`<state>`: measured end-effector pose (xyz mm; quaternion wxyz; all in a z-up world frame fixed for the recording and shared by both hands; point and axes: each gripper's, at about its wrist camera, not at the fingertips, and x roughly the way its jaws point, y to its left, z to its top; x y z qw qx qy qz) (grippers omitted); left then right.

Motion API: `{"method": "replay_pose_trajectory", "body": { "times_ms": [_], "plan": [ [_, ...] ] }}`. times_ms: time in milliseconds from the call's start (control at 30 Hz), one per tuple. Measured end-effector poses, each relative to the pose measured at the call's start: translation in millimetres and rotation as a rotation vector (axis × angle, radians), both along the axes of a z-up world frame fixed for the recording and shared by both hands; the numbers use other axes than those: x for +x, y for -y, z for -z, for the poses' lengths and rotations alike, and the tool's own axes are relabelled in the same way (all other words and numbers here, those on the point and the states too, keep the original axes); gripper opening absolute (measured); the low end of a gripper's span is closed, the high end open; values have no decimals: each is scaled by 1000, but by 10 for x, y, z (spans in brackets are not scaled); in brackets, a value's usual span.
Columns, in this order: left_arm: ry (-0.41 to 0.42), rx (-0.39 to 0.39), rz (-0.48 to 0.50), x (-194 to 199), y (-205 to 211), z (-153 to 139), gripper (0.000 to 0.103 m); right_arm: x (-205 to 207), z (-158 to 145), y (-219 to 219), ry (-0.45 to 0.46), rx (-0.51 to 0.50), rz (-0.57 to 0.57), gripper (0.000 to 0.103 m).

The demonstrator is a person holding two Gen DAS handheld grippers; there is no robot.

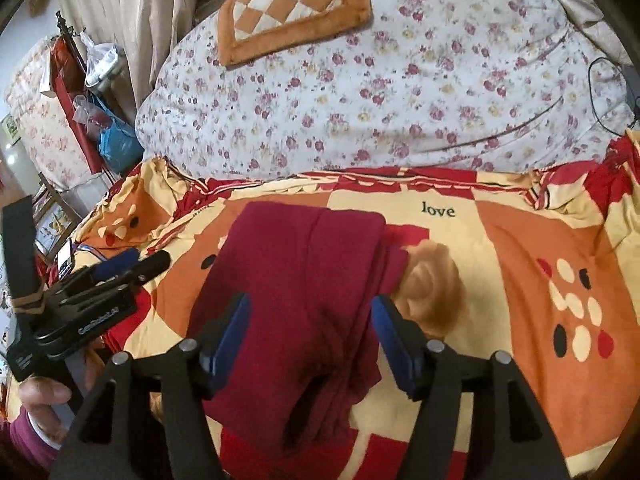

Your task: Fold small clothes

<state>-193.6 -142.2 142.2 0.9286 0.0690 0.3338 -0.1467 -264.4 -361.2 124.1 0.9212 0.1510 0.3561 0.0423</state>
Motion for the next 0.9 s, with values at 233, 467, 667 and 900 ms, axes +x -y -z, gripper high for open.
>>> {"method": "replay_pose_trajectory", "body": {
  "times_ms": [233,467,667,900],
  "plan": [
    [13,-23,-14,-44,-66,-49,52,-102,-91,-66,28,-90,65,75],
    [14,-6,-72,-42,-116,-32,52,-120,-51,-142,17,-156,82,77],
    [5,0,-79,-33,-132,-18,52,-91,-34,-162,11,-147,84,78],
    [13,-4,-72,-40,-106,-27,52,-86,-30,-184,11,-142,84,86]
  ]
}}
